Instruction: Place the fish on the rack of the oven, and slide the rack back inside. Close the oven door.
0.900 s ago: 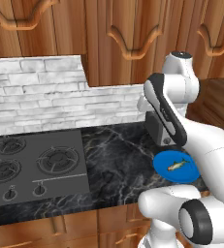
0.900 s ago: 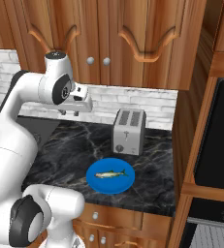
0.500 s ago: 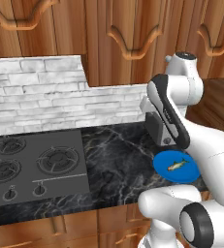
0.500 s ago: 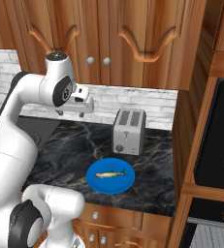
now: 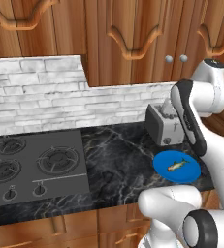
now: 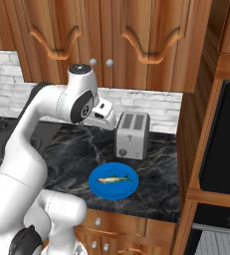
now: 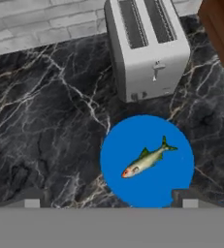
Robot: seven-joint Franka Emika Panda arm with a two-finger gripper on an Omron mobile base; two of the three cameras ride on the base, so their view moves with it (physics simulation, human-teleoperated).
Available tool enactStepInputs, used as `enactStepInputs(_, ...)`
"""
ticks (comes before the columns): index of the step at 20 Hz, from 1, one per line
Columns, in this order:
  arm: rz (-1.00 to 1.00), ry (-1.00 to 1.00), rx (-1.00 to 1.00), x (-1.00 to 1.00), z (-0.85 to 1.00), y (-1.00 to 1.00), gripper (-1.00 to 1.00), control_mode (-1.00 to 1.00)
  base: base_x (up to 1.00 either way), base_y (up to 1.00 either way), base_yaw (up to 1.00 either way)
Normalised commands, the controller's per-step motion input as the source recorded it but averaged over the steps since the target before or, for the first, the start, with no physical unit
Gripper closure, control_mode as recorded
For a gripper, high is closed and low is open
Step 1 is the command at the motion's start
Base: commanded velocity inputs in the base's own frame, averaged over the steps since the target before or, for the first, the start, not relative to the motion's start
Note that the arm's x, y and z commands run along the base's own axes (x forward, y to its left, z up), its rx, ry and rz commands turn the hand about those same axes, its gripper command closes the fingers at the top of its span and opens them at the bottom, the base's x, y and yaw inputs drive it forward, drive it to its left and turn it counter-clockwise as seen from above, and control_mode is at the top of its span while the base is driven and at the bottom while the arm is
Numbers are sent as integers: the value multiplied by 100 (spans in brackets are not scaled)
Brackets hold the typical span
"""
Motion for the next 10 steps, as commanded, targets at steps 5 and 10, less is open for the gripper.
enactStepInputs(5,-64,0,7,-7,-21,-1,-100,-100,0,0,0)
enactStepInputs(10,-57,3,12,-7,-32,0,-100,-100,0,0,0)
